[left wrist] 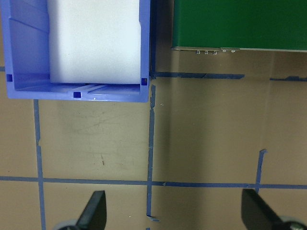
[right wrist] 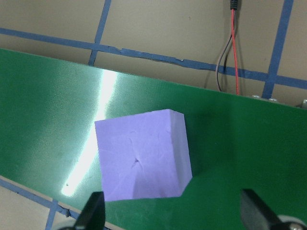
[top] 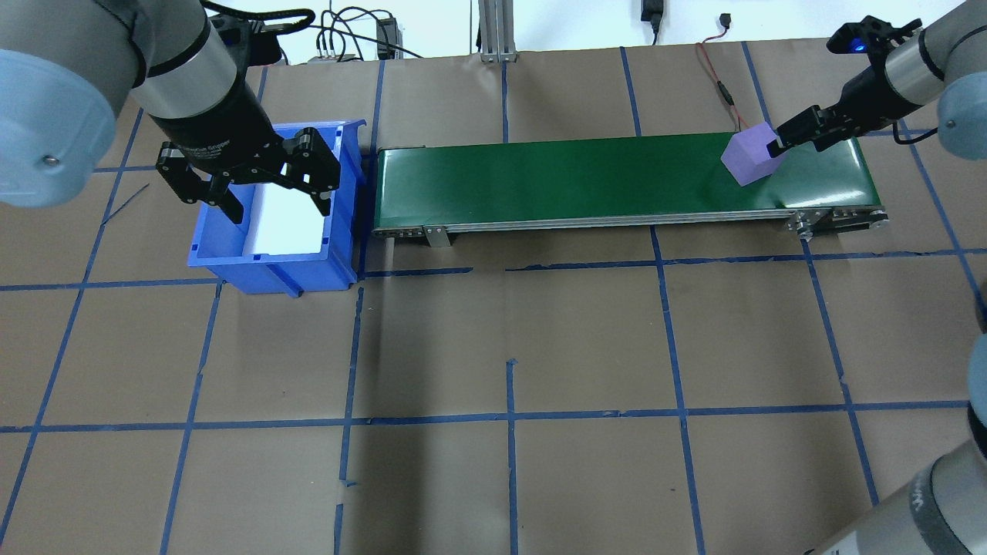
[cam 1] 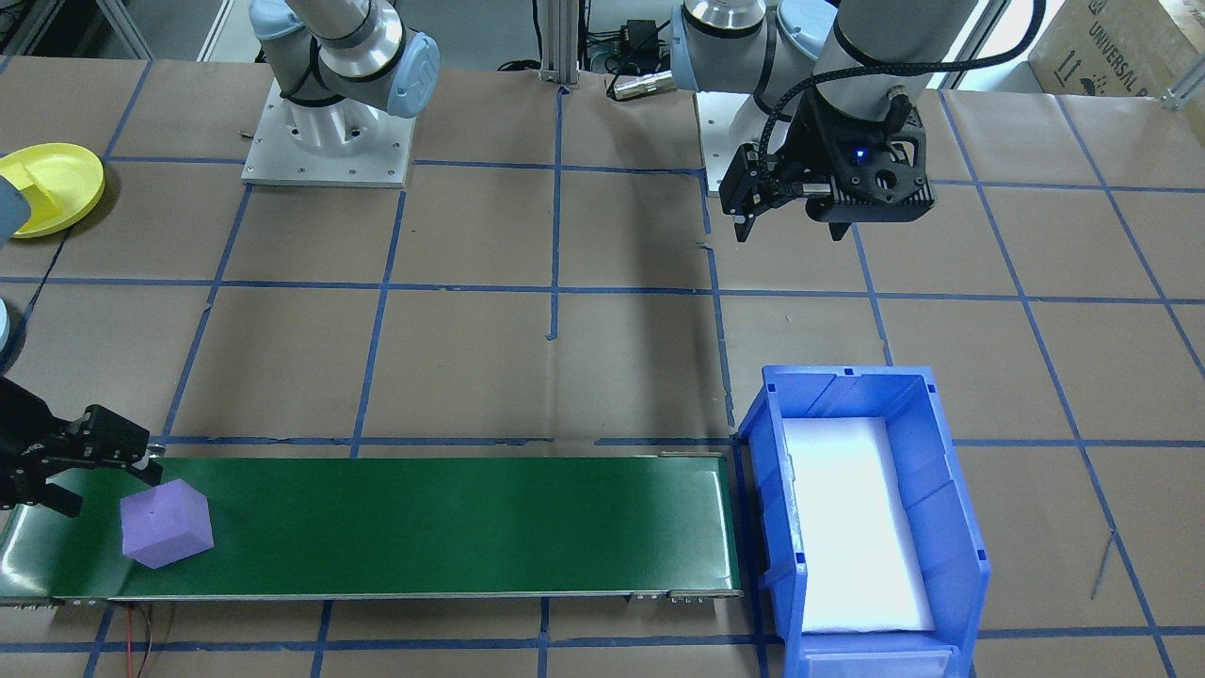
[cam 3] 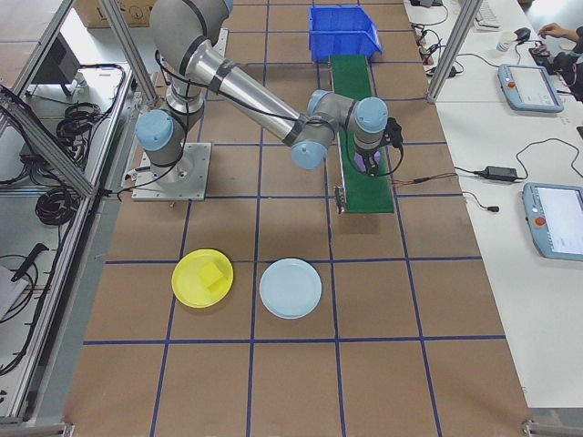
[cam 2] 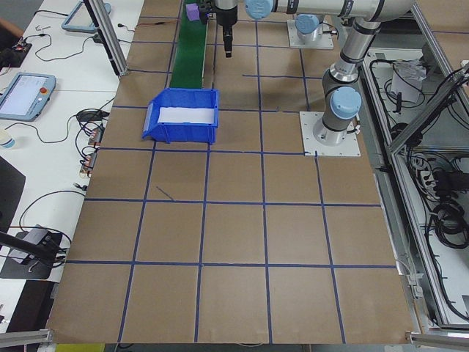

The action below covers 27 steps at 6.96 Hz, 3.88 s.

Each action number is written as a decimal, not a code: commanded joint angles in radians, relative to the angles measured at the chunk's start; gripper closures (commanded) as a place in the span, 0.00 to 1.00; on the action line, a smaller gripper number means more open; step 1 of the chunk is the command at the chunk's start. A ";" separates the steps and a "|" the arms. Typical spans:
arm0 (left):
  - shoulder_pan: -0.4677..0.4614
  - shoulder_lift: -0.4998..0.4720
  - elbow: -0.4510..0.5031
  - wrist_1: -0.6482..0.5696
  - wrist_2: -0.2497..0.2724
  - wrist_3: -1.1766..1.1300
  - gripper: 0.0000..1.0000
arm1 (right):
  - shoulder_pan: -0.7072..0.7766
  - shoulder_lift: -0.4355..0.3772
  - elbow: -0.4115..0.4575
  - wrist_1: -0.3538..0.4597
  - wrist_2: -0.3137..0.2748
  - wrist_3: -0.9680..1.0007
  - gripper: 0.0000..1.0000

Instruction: Move block left to right into plate

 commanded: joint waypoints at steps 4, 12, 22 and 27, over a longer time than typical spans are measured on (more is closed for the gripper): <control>0.001 0.000 -0.004 0.001 0.000 -0.003 0.00 | 0.002 0.061 -0.001 -0.114 0.002 0.004 0.01; 0.000 -0.004 0.001 0.002 -0.003 -0.003 0.00 | -0.312 -0.067 0.040 -0.227 -0.348 -0.252 0.76; 0.012 -0.001 -0.002 0.001 -0.025 0.002 0.00 | -0.550 -0.084 0.156 -0.229 -0.231 -0.334 0.00; 0.011 -0.001 0.004 0.001 -0.025 0.008 0.00 | -0.032 -0.398 0.110 0.191 -0.416 0.098 0.00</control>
